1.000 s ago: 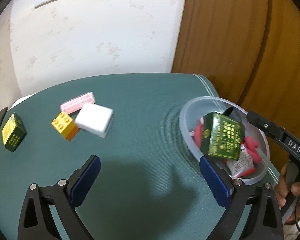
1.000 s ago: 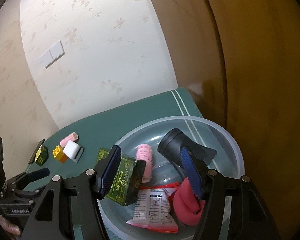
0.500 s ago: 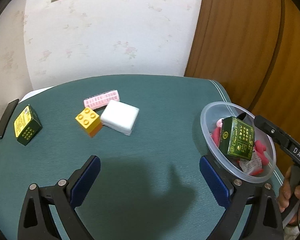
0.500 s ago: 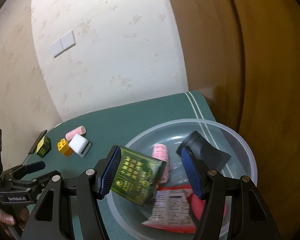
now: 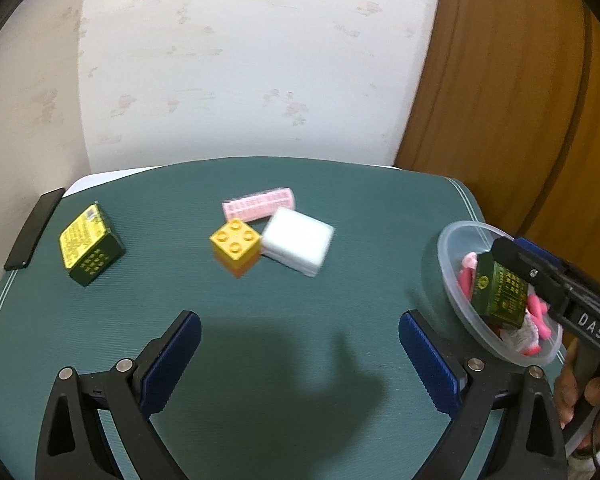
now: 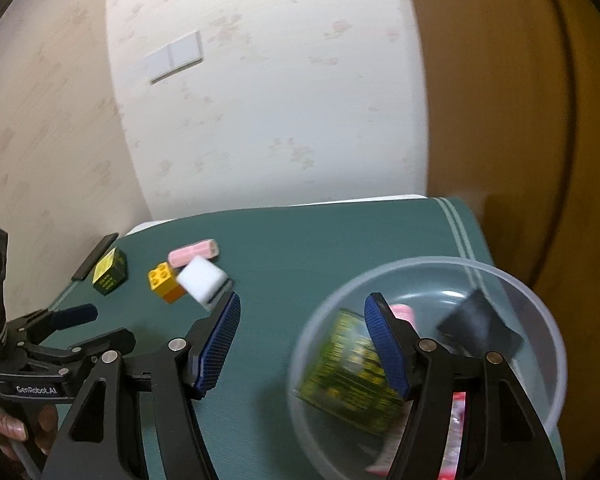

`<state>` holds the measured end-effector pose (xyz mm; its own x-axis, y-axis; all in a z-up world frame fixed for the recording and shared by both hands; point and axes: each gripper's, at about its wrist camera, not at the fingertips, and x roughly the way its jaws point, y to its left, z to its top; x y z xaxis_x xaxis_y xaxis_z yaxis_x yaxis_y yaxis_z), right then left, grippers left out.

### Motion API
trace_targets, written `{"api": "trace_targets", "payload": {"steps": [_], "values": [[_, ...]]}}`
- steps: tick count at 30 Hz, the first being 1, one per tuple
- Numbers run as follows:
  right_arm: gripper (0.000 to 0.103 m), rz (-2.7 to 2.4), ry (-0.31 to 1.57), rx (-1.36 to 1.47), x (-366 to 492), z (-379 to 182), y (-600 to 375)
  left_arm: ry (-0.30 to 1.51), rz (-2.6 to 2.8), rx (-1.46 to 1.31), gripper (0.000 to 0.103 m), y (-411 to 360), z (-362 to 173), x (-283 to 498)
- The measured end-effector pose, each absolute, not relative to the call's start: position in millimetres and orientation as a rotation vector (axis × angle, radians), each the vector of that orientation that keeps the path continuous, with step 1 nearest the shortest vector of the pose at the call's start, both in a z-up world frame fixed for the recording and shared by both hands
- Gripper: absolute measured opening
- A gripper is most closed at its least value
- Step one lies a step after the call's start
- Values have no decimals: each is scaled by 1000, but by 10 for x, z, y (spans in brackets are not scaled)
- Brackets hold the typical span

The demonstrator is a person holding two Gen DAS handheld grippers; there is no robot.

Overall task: Organize objects
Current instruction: 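Lift both tools out of the bowl and move back over the table, then close the right tool on the white sponge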

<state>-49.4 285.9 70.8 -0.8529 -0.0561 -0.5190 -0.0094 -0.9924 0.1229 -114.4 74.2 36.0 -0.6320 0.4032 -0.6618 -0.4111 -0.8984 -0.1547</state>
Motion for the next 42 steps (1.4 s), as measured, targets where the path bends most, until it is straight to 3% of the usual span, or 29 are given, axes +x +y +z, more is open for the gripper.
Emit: {"api": "trace_targets", "payload": {"steps": [8, 10, 12, 42], "values": [[71, -2884, -133, 908, -824, 581, 2477, -7, 2533, -1022, 101, 508, 356, -1239], [80, -2848, -124, 931, -930, 526, 2391, -10, 2547, -1034, 101, 456, 339, -1273], [84, -2832, -110, 950, -1015, 476, 2329, -23, 2560, -1043, 101, 391, 323, -1306], [81, -2656, 68, 1199, -2018, -35, 1783, 3, 2697, -1142, 101, 85, 132, -1743]]}}
